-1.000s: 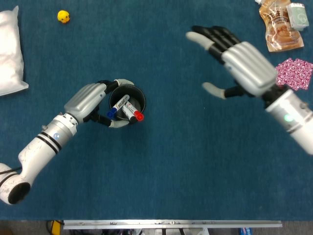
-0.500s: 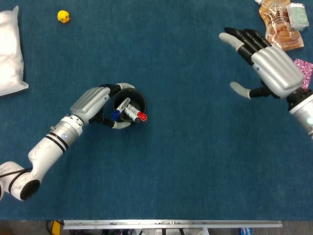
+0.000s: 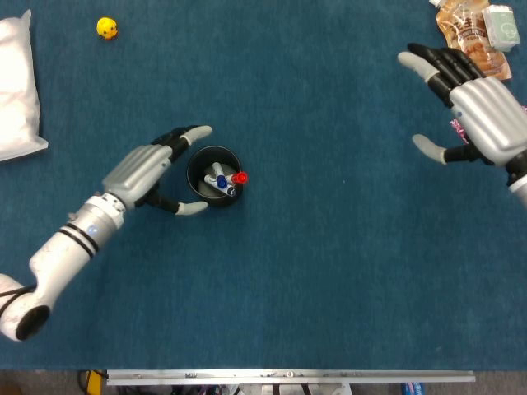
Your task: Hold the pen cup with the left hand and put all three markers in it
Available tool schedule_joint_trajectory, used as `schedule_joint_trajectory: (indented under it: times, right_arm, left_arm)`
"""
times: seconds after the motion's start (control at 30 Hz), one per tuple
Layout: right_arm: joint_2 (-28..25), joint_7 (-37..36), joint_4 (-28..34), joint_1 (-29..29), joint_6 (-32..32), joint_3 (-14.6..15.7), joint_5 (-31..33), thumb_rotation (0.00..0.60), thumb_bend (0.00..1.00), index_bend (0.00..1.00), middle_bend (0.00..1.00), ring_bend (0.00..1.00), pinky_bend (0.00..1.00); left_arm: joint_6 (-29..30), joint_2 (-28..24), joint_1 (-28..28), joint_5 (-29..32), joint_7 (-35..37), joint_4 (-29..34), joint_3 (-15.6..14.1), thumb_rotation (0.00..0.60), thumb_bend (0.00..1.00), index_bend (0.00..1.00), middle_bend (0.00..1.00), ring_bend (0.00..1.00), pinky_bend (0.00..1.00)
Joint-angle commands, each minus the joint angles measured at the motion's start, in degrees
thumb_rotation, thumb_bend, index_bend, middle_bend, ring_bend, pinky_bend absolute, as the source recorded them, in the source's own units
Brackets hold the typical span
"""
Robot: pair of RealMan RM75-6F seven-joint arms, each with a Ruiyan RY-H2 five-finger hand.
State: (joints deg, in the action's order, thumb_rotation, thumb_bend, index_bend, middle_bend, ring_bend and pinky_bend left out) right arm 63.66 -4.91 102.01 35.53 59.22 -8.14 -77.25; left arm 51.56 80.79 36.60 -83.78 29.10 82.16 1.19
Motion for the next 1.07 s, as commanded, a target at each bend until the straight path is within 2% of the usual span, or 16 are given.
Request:
schedule_joint_trajectory:
  times: [0.03,0.07,0.17,0.23,0.4,0.6,0.77,0.9,1.07]
  right_arm:
    - [-1.09,2.3,-0.28,-1.12,0.56,1.17,-0.41,0.6,0.28,0.0,0.02,0.0,0.0]
    - [-1.58,3.76,-0.11,-1.56,0.75,1.65,-0.34,0.6,0.28,0.0,0.02,0.0,0.0]
    - [-2.16,6.03,0.37,-2.19,1.24,2.17,-0.12,0.6,0.28,0.0,0.04,0.0,0.0]
    - [-2.24,10.08,0.41,-3.63,3.32,2.85,0.23,0.6,0.28,0.0,0.08,0.0,0.0]
    - [-1.63,17.42,1.0,-8.32,8.18,4.98,3.48,0.6,0.28,0.04,0.12,0.0,0.0]
    - [-1.53,20.24,1.33,-13.66,14.91,6.74,2.81,0.6,0.28,0.07,0.12,0.0,0.0]
    - [-1.6,19.63,1.0,-17.45,19.17,7.82,1.19,0.6,0.28,0.07,0.12,0.0,0.0]
    - [-1.4,18.98,0.65,-20.16,21.9,8.66,-0.47,0.6,0.28,0.08,0.13,0.0,0.0]
    - [-0.96,17.98,0.53,-22.39,24.15,9.04,-2.43,0.6,0.28,0.08,0.13,0.0,0.0]
  left_arm:
    - [1.72,-3.91,-0.98,-0.44,-2.54,2.78,-0.4,0.474,0.16,0.0,0.05,0.03,0.1]
    - [2.45,-5.34,-1.39,-0.36,-3.9,3.71,-0.44,0.485,0.16,0.0,0.05,0.03,0.1]
    - [3.56,-7.19,-2.1,0.15,-5.93,5.08,-0.33,0.576,0.16,0.0,0.05,0.03,0.1]
    - [6.36,-9.28,-3.66,1.31,-9.83,6.38,0.16,0.6,0.16,0.0,0.06,0.03,0.1]
    - [15.61,-11.75,-8.82,4.33,-20.24,8.76,1.35,0.6,0.16,0.0,0.07,0.04,0.1]
    - [25.29,-11.72,-14.42,5.32,-32.85,9.2,1.05,0.6,0.16,0.0,0.09,0.05,0.1]
    - [29.99,-12.21,-18.77,6.1,-36.4,12.68,0.01,0.6,0.16,0.0,0.09,0.05,0.1]
    - [34.32,-12.81,-22.4,5.22,-41.03,15.7,-1.49,0.6,0.16,0.0,0.09,0.05,0.1]
    - [38.16,-13.03,-25.88,3.19,-43.44,19.2,-3.03,0.6,0.16,0.0,0.09,0.05,0.1]
